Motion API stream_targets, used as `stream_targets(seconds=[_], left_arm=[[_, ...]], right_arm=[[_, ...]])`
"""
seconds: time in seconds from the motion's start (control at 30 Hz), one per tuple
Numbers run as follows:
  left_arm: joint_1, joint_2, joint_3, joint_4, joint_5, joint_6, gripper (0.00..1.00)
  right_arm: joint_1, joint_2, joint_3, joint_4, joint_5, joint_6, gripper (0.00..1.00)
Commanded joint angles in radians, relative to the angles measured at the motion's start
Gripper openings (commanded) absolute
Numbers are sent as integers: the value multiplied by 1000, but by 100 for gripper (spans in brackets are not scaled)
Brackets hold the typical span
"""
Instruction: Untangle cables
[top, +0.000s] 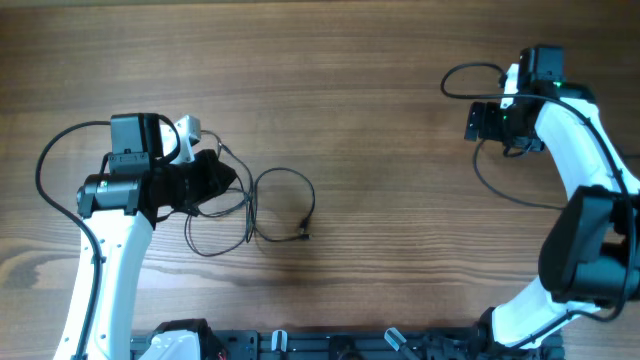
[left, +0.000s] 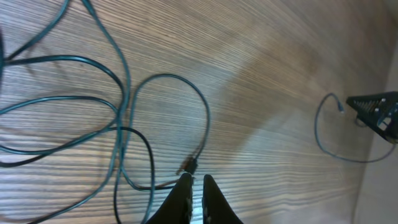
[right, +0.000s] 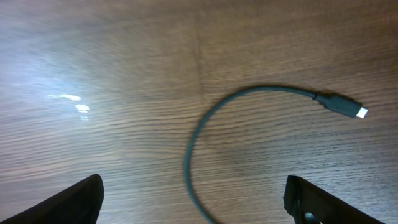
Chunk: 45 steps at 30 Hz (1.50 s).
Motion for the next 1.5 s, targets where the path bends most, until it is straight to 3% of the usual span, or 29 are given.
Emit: stream_targets(seconds=[0.0, 0.4, 1.2, 1.33, 1.47], left_arm=[[-6, -6, -8, -1, -78, 24, 9], [-6, -6, -8, 0, -90, 23, 9], [-6, -6, -8, -1, -90, 23, 9], [-6, -6, -8, -1, -90, 23, 9], [-6, -6, -8, -1, -89, 23, 9]], right_arm=[[2, 45, -9, 6, 64, -25, 95], [3, 123, -9, 28, 61, -12, 82], [3, 128, -95, 104, 49, 58, 80], [3, 128, -110, 119, 50, 58, 72], [3, 128, -110, 124, 49, 58, 51]])
